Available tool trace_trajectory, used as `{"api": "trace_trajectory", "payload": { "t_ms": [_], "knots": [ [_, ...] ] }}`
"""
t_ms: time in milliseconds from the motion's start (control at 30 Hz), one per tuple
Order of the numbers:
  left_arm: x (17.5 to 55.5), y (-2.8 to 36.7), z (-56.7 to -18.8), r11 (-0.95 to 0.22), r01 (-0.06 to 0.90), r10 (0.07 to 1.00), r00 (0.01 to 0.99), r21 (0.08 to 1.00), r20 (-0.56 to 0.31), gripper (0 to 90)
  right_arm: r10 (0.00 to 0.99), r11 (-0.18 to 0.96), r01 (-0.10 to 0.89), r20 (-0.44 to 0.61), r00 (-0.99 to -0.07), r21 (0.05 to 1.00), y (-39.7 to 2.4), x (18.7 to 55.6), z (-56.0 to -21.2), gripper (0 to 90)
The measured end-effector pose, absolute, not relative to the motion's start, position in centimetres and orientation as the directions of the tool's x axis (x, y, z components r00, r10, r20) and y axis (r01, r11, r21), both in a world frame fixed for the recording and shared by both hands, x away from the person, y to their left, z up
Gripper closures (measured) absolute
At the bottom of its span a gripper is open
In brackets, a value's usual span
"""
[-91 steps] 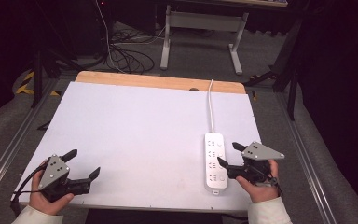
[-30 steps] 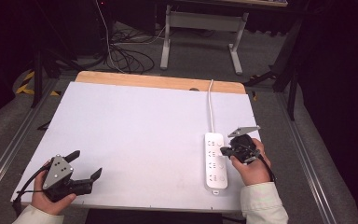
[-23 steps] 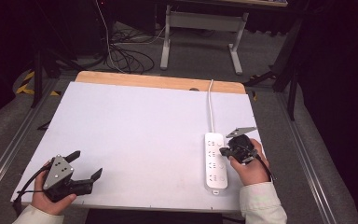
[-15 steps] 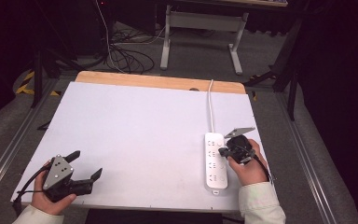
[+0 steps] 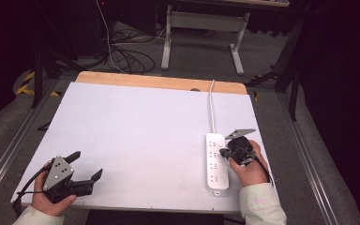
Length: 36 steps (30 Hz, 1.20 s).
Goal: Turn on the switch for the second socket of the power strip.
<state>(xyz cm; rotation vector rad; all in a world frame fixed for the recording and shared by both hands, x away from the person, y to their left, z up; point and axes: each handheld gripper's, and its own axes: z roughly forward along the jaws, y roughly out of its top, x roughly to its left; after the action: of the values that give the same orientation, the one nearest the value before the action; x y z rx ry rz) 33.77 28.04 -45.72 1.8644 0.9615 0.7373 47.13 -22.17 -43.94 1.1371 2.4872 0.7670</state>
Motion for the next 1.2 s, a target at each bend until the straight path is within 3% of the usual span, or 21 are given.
{"api": "trace_trajectory", "payload": {
  "t_ms": [1200],
  "knots": [
    [33.72,28.02,-45.69,-0.309,0.315,0.845,0.523,0.897,0.108,9.0,0.772,0.532,0.609,-0.042,-0.634,0.588,-22.28,47.1,-44.51,90.0]
  ]
}}
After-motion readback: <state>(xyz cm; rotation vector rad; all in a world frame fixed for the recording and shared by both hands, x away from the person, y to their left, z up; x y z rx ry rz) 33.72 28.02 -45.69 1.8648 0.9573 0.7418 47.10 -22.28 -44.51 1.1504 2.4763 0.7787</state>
